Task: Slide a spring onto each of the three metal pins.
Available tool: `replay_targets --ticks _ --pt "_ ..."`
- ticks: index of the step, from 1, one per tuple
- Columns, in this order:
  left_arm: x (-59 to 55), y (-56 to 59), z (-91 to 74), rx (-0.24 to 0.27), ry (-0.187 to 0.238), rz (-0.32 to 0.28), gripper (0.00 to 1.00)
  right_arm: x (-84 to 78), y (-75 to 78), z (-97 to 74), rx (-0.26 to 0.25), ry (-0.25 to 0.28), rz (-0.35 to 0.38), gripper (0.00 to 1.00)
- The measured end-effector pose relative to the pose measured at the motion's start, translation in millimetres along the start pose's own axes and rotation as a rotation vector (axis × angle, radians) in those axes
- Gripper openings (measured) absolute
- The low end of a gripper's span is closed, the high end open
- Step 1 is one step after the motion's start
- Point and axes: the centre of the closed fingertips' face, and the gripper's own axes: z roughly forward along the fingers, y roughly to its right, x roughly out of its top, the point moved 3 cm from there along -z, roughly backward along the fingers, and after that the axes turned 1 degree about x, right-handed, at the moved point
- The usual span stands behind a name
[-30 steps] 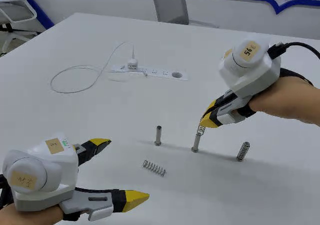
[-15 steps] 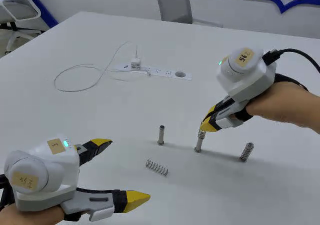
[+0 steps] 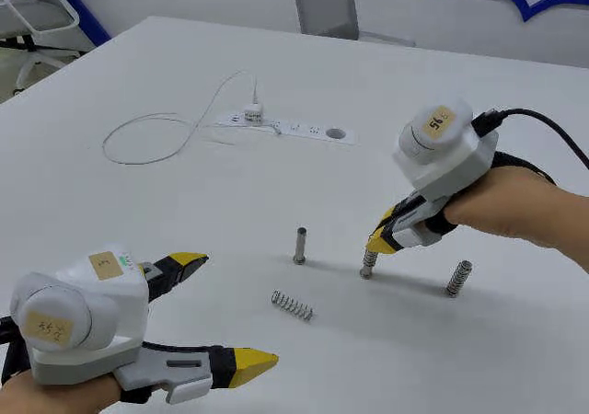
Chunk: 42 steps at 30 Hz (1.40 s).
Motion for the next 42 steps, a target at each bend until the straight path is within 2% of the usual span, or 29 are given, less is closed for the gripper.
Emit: replay_targets --ticks 12,20,25,33,42 --pt "-0.2 -0.5 0.4 0.000 0.000 -0.002 0.89 -11.0 -1.5 13.6 0.006 -0.018 0.020 0.14" --pt "-0.7 0.0 0.2 -0.001 0.001 -0.001 0.89 -14.7 -3.4 8.0 -0.003 -0.008 0.020 0.16" --pt "0.6 0.3 0.7 -0.002 0.004 0.001 0.90 -22.9 -2.1 5.8 -0.004 -0.006 0.030 0.16" --pt "1.2 1.8 1.2 -0.008 0.004 0.004 0.90 -27.6 -22.2 8.7 0.017 0.002 0.021 0.16" --pt "3.4 2.2 0.4 -0.010 0.007 0.010 0.90 -13.7 -54.6 24.0 0.069 0.024 -0.017 0.16"
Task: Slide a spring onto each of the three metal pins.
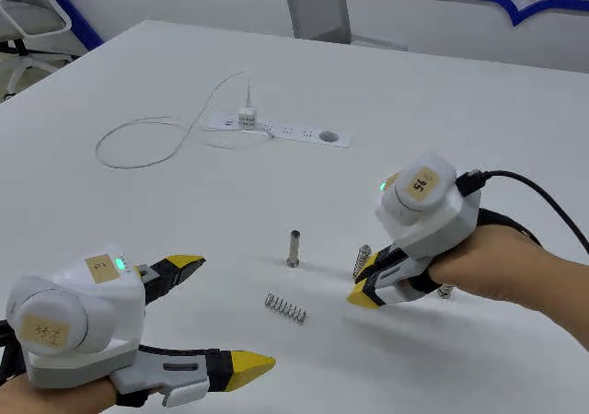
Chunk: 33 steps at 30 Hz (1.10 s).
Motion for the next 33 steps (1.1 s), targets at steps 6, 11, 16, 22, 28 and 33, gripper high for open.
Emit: replay_targets --ticks 6,11,16,22,28,33 --pt "-0.3 0.6 -1.4 0.001 -0.001 0.002 0.90 6.8 -12.8 10.7 0.023 0.003 -0.025 0.16" --pt "-0.7 0.9 -1.4 0.000 -0.001 0.001 0.90 14.2 -19.4 19.7 0.037 0.014 -0.033 0.17" --pt "-0.5 1.7 -0.6 -0.001 -0.001 0.001 0.90 17.1 -25.9 30.7 0.050 0.006 -0.045 0.17" --pt "-1.2 -0.1 -1.0 0.002 -0.002 -0.001 0.89 19.2 -31.0 41.7 0.059 0.005 -0.041 0.17" --pt "-1.3 -0.8 -0.7 0.005 -0.001 -0.003 0.89 18.3 -29.8 46.6 0.051 0.005 -0.028 0.17" --pt "-2.3 -1.0 -0.8 0.006 -0.003 -0.005 0.89 16.6 -30.7 48.0 0.051 0.004 -0.025 0.15"
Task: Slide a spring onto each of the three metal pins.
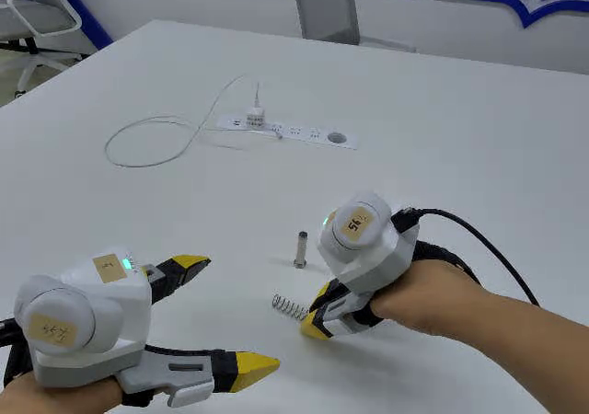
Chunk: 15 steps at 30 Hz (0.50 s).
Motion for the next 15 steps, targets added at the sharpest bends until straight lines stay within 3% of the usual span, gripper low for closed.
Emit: replay_targets --ticks 7,15 --pt "0.0 0.7 -0.6 0.000 0.001 -0.002 0.89 -1.3 0.7 -1.8 -0.008 -0.008 -0.018 0.12" --pt "-0.1 1.7 -0.3 -0.003 0.001 -0.002 0.89 3.3 3.5 -16.3 -0.028 -0.007 -0.045 0.12"
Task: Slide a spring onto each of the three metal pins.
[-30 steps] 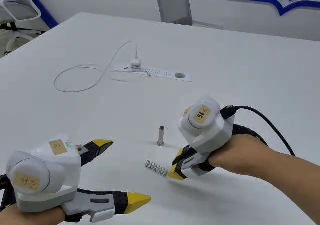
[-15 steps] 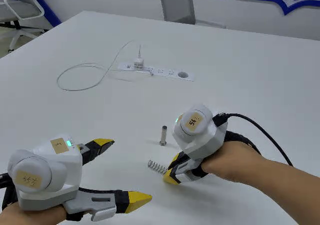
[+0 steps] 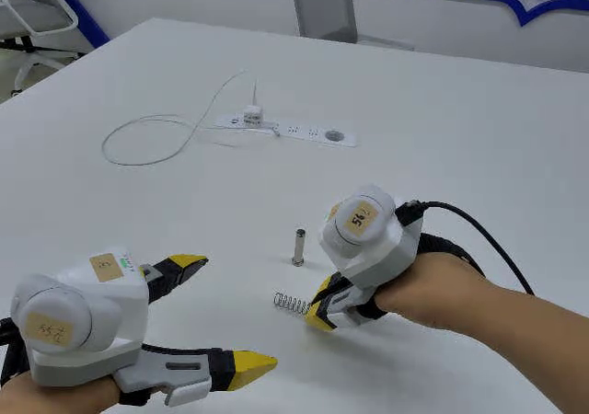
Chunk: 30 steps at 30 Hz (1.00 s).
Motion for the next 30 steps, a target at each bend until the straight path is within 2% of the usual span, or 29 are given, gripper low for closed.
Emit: replay_targets --ticks 7,30 --pt "0.9 0.4 1.4 -0.004 0.002 0.003 0.89 3.9 5.3 -10.7 -0.015 -0.001 -0.009 0.12" --pt "2.4 1.8 1.7 -0.008 0.007 0.004 0.89 7.3 10.0 -27.8 -0.017 -0.033 -0.040 0.12"
